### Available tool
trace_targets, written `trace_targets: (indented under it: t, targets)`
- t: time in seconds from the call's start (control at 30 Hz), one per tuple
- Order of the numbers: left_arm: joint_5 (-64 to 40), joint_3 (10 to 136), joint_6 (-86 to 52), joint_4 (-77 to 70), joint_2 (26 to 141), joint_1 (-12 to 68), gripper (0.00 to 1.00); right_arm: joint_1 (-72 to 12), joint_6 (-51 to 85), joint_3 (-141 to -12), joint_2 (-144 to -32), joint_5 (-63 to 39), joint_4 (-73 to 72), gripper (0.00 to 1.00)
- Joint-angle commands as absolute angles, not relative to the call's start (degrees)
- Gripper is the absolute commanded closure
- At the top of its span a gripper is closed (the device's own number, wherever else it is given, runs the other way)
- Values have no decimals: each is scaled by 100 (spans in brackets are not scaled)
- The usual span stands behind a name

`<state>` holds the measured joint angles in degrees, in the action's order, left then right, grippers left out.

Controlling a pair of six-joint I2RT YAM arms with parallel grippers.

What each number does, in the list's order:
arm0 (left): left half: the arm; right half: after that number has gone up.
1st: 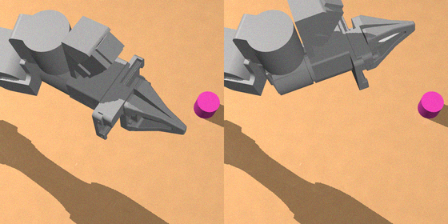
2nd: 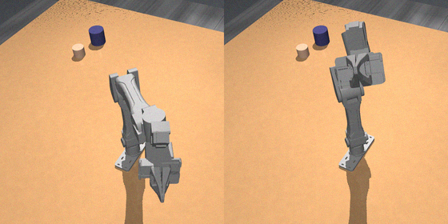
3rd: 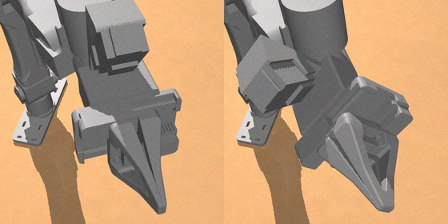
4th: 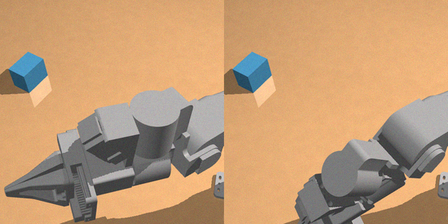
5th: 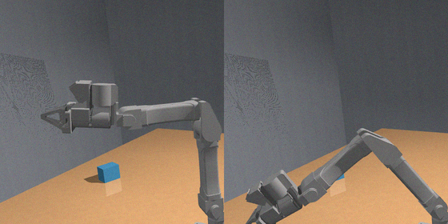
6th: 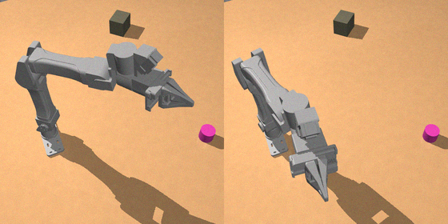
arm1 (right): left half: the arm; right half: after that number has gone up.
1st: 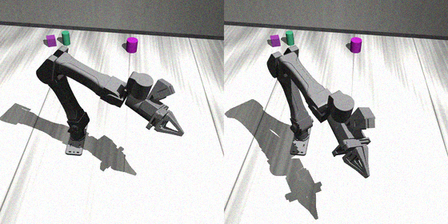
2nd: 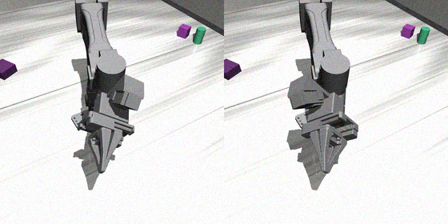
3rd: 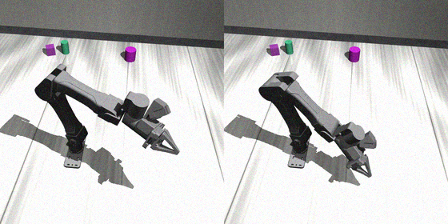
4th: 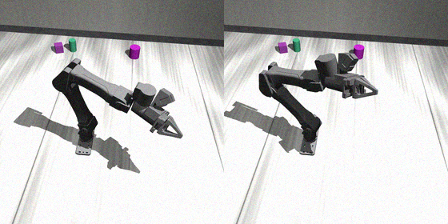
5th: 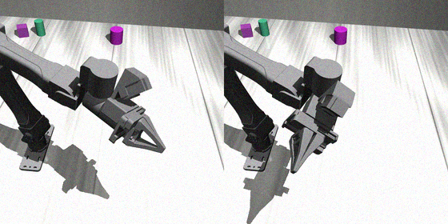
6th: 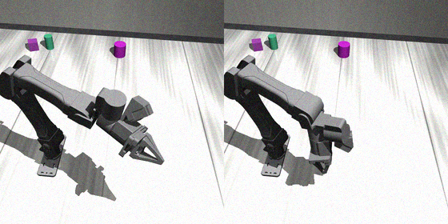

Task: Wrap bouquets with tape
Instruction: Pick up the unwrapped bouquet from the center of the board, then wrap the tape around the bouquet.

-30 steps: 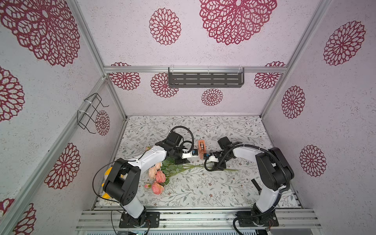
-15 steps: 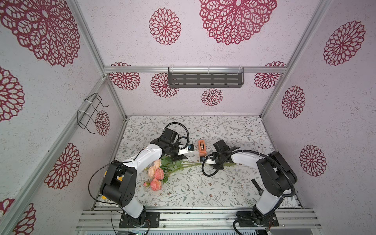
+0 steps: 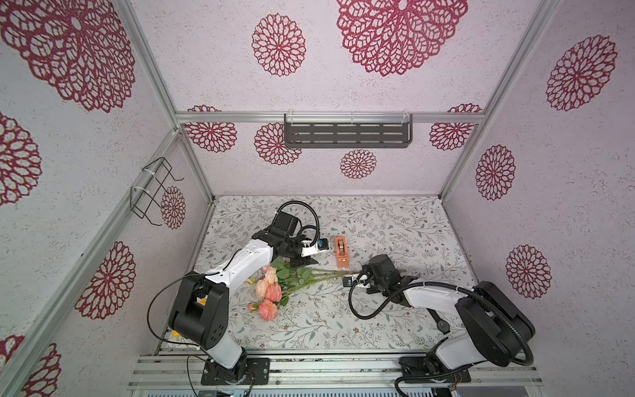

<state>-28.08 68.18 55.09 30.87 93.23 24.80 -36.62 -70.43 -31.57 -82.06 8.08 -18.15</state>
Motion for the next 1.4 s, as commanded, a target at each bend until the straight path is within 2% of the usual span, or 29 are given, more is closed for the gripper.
trace_targets:
  t: [0.0,0.1,0.3,0.5,0.77,0.8,0.83,0.87,0.9,0.93,0.97,1.0,1.07,1.17,1.2,1.23,1.27,1.37]
  targets:
    - [-3001,6852,5540,2980,9317,2457,52,-3718,-7676,-2962,-8044,1134,-3329,100]
    - [-3171,6858,5311,2695,9374,2476,48,-3718,-7810,-2852,-8295,1198,-4339,100]
    - [-3366,7281,5112,2907,9835,2628,41,-3735,-8365,-2698,-9408,1591,-7270,100]
    - [-2968,7805,5147,3119,10592,2743,39,-3770,-8801,-2646,-10308,1703,-9272,100]
    - [-2529,8114,4947,2679,11119,2728,42,-3796,-8887,-2549,-10477,1727,-9648,100]
    - [-2474,8104,4948,2647,11120,2730,46,-3797,-8941,-2540,-10497,1737,-9650,100]
    - [-2461,8095,4941,2608,11107,2726,58,-3797,-8970,-2531,-10509,1729,-9651,100]
    - [-2433,8110,4932,2587,11109,2717,78,-3797,-8974,-2527,-10495,1733,-9656,100]
    - [-2375,8141,4898,2609,11103,2722,93,-3797,-8944,-2515,-10478,1711,-9651,100]
    - [-2335,8164,4824,2617,11064,2709,100,-3792,-8889,-2493,-10435,1669,-9642,100]
    - [-2342,8165,4823,2615,11025,2705,100,-3788,-8770,-2460,-10372,1632,-9630,100]
    - [-2282,8144,4806,2576,10984,2701,100,-3788,-8541,-2429,-10250,1609,-9505,91]
    - [-2208,8123,4824,2570,10885,2707,100,-3830,-8258,-2424,-9801,1809,-8413,67]
    - [-2022,8037,4872,2507,10762,2725,100,-3902,-6941,-2783,-8660,1881,-5263,45]
    - [-1905,7946,4820,2337,10706,2739,100,-3898,-6321,-2925,-8255,1560,-4182,41]
    - [-1771,7812,4844,2161,10600,2747,100,-3852,-5874,-3174,-7775,1037,-2837,32]
    - [-1609,7680,4879,1964,10487,2776,100,-3773,-5291,-3392,-7360,566,-1978,28]
    - [-1253,7216,5119,1270,10130,2849,100,-3272,-4388,-4077,-6481,-1146,361,23]
